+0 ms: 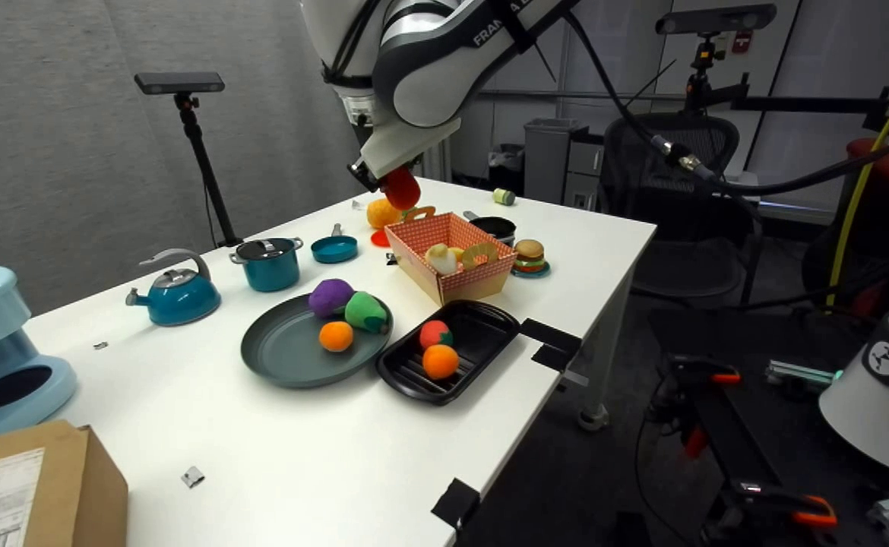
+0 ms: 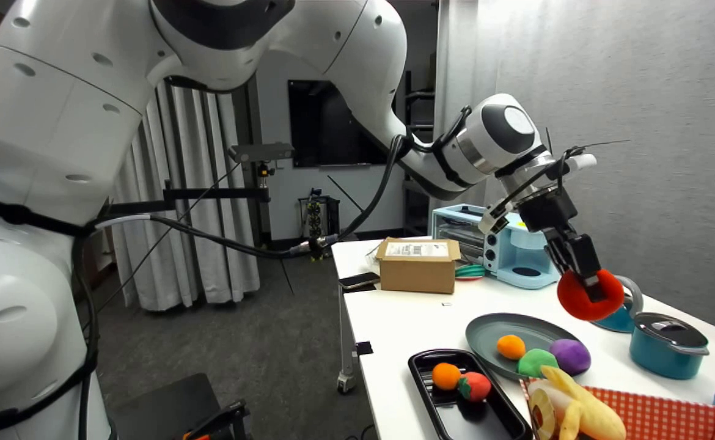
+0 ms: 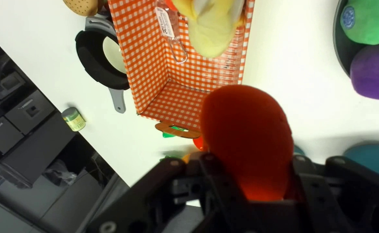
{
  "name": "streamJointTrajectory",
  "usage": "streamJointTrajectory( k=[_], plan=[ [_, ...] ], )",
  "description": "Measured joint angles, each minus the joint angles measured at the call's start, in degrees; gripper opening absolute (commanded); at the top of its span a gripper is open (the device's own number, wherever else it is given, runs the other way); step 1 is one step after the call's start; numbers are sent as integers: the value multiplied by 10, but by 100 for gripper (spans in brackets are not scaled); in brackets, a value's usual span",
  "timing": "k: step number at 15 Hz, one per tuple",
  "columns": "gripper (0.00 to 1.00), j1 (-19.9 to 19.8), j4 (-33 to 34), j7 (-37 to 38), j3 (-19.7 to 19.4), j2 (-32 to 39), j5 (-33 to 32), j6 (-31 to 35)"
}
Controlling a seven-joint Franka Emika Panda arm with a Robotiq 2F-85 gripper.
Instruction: Put the red plushy in the box
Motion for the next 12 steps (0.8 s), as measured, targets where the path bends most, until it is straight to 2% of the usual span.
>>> streamJointTrajectory(
  k=[6,11,12],
  plan=[
    [7,-25,-3,79,-21,0,0,-7],
    [7,-39,-10,114,-22,0,0,-36],
    [55,-40,-13,117,-21,-1,0,-41]
  ],
)
